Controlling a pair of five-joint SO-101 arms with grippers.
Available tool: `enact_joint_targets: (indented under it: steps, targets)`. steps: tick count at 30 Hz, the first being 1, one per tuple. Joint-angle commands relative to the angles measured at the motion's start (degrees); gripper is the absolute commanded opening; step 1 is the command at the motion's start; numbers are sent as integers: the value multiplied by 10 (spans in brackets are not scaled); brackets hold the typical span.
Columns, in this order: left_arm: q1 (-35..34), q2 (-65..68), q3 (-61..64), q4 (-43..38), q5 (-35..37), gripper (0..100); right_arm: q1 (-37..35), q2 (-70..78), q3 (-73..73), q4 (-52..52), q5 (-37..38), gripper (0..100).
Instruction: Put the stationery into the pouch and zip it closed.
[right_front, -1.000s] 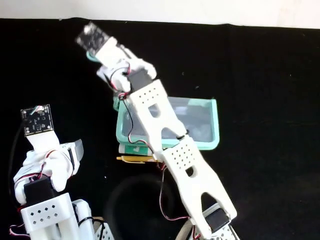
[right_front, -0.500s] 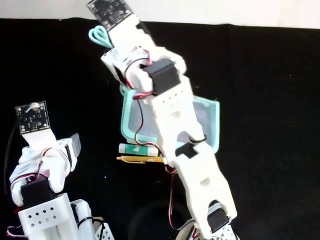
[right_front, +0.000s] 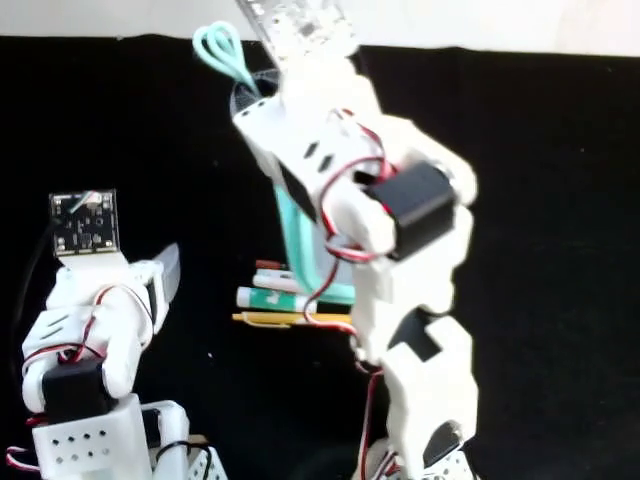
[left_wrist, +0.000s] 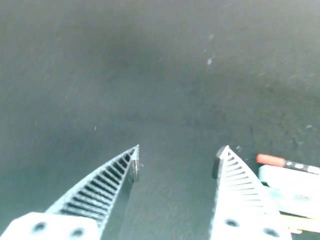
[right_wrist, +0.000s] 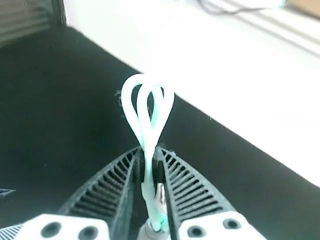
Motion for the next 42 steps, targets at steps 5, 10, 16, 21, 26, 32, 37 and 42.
enact_joint_targets:
  steps: [5, 10, 16, 21, 26, 32, 37, 42]
  targets:
    - [32, 3, -93, -6, 1, 259, 8, -69, -61, 7, -3, 5]
    - [41, 3, -129, -6, 1, 259, 5, -76, -28, 7, -3, 5]
    - [41, 3, -132, -9, 1, 260, -40, -78, 21, 7, -2, 5]
    - [41, 3, -153, -7, 1, 261, -78, -124, 85, 7, -1, 5]
    - [41, 4, -201, -6, 1, 320, -79, -220, 223, 7, -1, 5]
    - [51, 4, -205, -6, 1, 323, -77, -327, 371, 7, 32, 5]
    - [102, 4, -205, -6, 1, 323, -75, -373, 436, 6, 33, 5]
    - [109, 4, -202, -5, -3, 325, -39, -384, 444, 4, 33, 5]
